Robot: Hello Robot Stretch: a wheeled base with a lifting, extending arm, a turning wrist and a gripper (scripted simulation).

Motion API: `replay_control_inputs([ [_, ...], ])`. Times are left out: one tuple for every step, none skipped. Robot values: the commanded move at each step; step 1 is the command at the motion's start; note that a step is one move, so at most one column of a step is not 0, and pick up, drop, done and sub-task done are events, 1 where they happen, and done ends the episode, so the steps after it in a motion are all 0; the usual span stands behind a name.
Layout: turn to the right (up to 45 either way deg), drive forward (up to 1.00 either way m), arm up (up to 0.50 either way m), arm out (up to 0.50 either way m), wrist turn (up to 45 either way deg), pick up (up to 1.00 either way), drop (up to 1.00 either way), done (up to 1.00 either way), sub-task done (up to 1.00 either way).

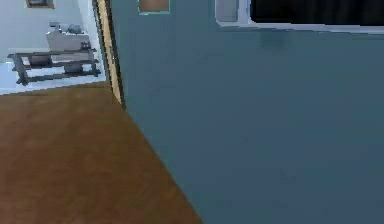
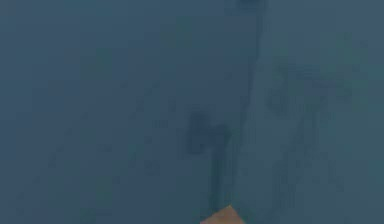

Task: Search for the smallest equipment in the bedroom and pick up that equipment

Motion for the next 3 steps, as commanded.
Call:
replay_control_inputs([
  [-45.0,0.0,0.0,0.0,0.0,0.0,0.0,0.0,0.0],
  [-45.0,0.0,0.0,0.0,0.0,0.0,0.0,0.0,0.0],
  [-3.0,0.0,0.0,0.0,0.0,0.0,0.0,0.0,0.0],
])
